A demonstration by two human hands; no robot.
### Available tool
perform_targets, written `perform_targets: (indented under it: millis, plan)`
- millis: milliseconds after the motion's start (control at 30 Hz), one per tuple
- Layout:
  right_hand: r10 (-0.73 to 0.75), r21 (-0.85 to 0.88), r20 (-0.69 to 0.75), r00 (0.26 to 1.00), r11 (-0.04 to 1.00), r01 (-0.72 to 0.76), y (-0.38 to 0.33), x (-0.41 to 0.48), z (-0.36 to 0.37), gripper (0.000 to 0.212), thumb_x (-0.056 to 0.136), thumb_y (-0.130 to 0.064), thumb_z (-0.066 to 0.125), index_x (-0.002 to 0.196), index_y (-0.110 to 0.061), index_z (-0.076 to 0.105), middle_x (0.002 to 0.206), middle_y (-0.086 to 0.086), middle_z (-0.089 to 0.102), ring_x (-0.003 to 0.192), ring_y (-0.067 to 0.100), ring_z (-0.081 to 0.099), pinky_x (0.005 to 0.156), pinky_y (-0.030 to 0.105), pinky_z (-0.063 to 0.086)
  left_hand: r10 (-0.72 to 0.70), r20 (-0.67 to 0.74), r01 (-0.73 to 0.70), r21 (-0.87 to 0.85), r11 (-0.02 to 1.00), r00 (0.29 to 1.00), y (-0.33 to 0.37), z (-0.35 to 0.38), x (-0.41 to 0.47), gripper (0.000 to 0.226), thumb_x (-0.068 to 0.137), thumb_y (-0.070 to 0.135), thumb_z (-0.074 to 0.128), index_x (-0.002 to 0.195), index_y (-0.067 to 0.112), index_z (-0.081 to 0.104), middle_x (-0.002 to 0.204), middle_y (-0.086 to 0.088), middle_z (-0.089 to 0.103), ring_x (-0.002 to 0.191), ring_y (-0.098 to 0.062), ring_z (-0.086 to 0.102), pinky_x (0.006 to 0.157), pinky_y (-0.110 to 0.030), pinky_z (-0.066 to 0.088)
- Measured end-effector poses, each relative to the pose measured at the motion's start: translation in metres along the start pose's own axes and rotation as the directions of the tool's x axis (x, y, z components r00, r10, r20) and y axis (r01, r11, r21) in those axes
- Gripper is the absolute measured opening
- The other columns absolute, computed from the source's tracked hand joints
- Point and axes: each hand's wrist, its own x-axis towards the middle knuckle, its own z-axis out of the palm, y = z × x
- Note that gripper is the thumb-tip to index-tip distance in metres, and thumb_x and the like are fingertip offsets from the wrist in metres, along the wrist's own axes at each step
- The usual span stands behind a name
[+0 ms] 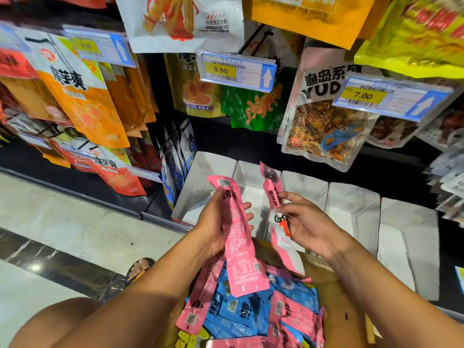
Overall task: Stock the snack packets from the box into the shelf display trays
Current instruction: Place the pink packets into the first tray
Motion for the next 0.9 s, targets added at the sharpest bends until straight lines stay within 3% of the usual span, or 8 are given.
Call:
perform_targets:
  millis: [67, 167, 233, 367, 500, 633, 767, 900]
  plan:
    - [-0.063, -0.073, -0.019, 0.998, 0.995, 0.062, 0.002, 0.002, 0.000, 0.045, 0.090, 0.017, 0.054, 0.125, -0.012, 0.054, 0.102, 0.021, 0.073, 0.071, 0.025, 0.071, 0.057, 0.032, 0.060, -0.051, -0.040, 0.047, -0.079, 0.996, 0.998, 0.003, -0.003, 0.003, 0.059, 0.104, 0.061, 0.031, 0.116, 0.015, 0.065, 0.111, -0.019, 0.076, 0.097, -0.035, 0.068, 0.084, -0.045, 0.051]
    - [-0.105, -0.099, -0.034, 0.994, 0.990, 0.101, 0.004, 0.005, -0.001, 0.063, 0.087, 0.017, 0.060, 0.135, -0.022, 0.047, 0.116, 0.021, 0.071, 0.096, 0.033, 0.070, 0.078, 0.042, 0.062, -0.075, -0.072, 0.069, -0.087, 0.994, 0.995, 0.005, -0.008, 0.004, 0.046, 0.097, 0.054, 0.045, 0.104, 0.011, 0.061, 0.085, -0.013, 0.072, 0.065, -0.025, 0.058, 0.065, -0.035, 0.045]
    - [-0.100, -0.063, -0.051, 0.994, 0.993, 0.097, 0.005, 0.006, -0.002, 0.067, 0.086, 0.016, 0.062, 0.137, -0.022, 0.043, 0.117, 0.018, 0.072, 0.103, 0.034, 0.069, 0.081, 0.043, 0.061, -0.117, -0.072, 0.113, -0.054, 0.992, 0.990, 0.006, -0.009, 0.003, 0.049, 0.092, 0.054, 0.054, 0.105, 0.007, 0.061, 0.069, -0.007, 0.058, 0.056, -0.023, 0.054, 0.057, -0.030, 0.043]
    - [-0.091, -0.106, -0.020, 0.996, 0.990, 0.089, 0.004, 0.003, 0.000, 0.049, 0.087, 0.012, 0.064, 0.132, -0.005, 0.055, 0.115, 0.018, 0.072, 0.090, 0.028, 0.074, 0.074, 0.038, 0.063, -0.124, -0.076, 0.127, 0.033, 0.991, 0.989, 0.005, -0.006, 0.000, 0.036, 0.089, 0.050, 0.062, 0.088, 0.014, 0.059, 0.072, -0.004, 0.051, 0.054, -0.021, 0.053, 0.056, -0.028, 0.041]
    - [-0.105, -0.109, -0.024, 0.994, 0.989, 0.102, 0.007, 0.004, -0.003, 0.035, 0.089, 0.010, 0.061, 0.123, 0.003, 0.063, 0.111, 0.021, 0.073, 0.081, 0.025, 0.074, 0.073, 0.036, 0.063, -0.041, -0.090, 0.054, 0.146, 0.988, 0.995, 0.002, -0.004, 0.002, 0.023, 0.098, 0.026, 0.048, 0.082, 0.011, 0.057, 0.066, -0.007, 0.059, 0.050, -0.021, 0.056, 0.057, -0.029, 0.047]
    - [-0.080, -0.057, -0.055, 0.995, 0.995, 0.077, 0.010, 0.010, -0.007, 0.032, 0.091, 0.009, 0.058, 0.122, 0.004, 0.064, 0.112, 0.025, 0.071, 0.079, 0.026, 0.074, 0.069, 0.036, 0.063, 0.035, -0.079, -0.010, 0.297, 0.955, 0.996, 0.006, -0.006, -0.003, 0.033, 0.096, -0.002, 0.035, 0.075, 0.008, 0.058, 0.058, -0.008, 0.062, 0.046, -0.020, 0.060, 0.048, -0.027, 0.052]
    - [-0.066, -0.060, -0.097, 0.993, 0.996, 0.061, 0.012, 0.014, -0.006, 0.028, 0.091, 0.008, 0.059, 0.119, 0.007, 0.065, 0.112, 0.025, 0.071, 0.081, 0.026, 0.075, 0.070, 0.035, 0.063, 0.191, -0.104, -0.116, 0.492, 0.863, 0.976, 0.019, -0.015, -0.002, 0.032, 0.088, -0.017, 0.043, 0.076, 0.008, 0.060, 0.052, 0.001, 0.064, 0.041, -0.007, 0.058, 0.045, -0.019, 0.044]
    - [-0.062, -0.073, -0.167, 0.984, 0.996, 0.050, 0.015, 0.015, -0.002, 0.021, 0.089, 0.008, 0.063, 0.109, 0.006, 0.069, 0.104, 0.022, 0.074, 0.080, 0.025, 0.075, 0.065, 0.031, 0.062, 0.296, -0.056, -0.212, 0.573, 0.791, 0.953, 0.039, -0.030, -0.008, 0.022, 0.089, -0.009, 0.063, 0.096, 0.010, 0.074, 0.093, -0.011, 0.078, 0.081, -0.023, 0.073, 0.078, -0.038, 0.060]
